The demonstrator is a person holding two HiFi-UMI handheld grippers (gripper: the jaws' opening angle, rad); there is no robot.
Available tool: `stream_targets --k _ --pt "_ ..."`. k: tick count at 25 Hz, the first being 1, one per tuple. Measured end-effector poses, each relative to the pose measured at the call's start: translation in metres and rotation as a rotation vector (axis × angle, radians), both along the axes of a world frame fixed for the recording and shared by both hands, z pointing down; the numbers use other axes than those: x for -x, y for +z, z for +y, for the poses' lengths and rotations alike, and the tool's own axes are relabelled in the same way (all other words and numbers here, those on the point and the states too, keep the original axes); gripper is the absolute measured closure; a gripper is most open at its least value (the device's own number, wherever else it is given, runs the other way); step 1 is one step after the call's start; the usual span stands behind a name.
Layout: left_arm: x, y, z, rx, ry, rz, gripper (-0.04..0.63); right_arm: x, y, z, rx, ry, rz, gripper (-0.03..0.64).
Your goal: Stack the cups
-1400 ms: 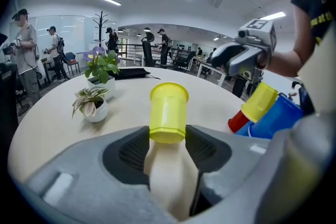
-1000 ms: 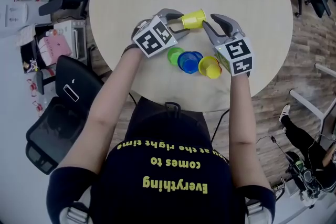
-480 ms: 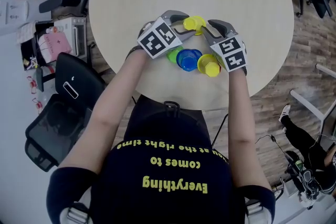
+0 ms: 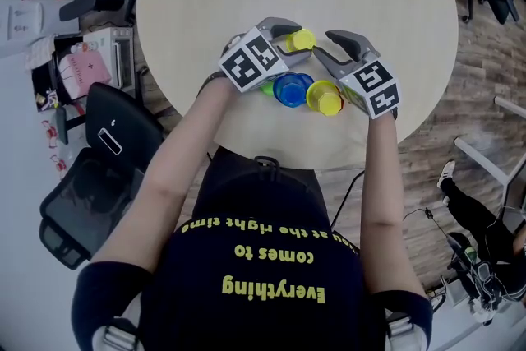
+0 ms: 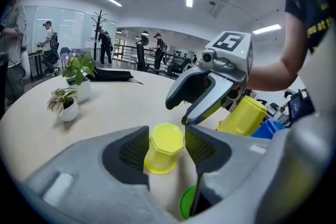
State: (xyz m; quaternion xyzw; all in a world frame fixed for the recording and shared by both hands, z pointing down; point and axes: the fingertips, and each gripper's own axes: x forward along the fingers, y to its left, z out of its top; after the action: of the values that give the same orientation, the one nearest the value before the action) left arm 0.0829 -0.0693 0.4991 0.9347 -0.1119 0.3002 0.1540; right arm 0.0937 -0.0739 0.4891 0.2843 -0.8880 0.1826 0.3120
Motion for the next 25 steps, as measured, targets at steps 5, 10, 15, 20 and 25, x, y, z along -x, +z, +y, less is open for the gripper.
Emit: stream_targets --k 5,10,15,20,25 --pt "0.009 -0.003 0.003 -0.005 -0.013 -0.015 0.374 0.009 -0.006 0.002 -0.008 -0.042 -0.002 0.437" --pt "0.028 -0.016 -0.002 -0.043 -0.067 0.004 0.374 0.021 -0.006 0.002 0.002 -0.087 -0.018 0.428" --pt "0.058 -0.020 -0.006 -0.053 -0.146 -0.004 0.374 0.038 0.007 0.001 0.053 -0.156 0.007 0.386" --pt "0.082 -0.023 -0.008 -0.062 -0.216 -0.003 0.374 0.043 0.017 0.001 0.065 -0.185 0.056 0.391" --pt "0.099 -0.023 -0.006 -0.056 -0.251 -0.003 0.374 0.040 0.002 -0.002 0.044 -0.151 0.040 0.394"
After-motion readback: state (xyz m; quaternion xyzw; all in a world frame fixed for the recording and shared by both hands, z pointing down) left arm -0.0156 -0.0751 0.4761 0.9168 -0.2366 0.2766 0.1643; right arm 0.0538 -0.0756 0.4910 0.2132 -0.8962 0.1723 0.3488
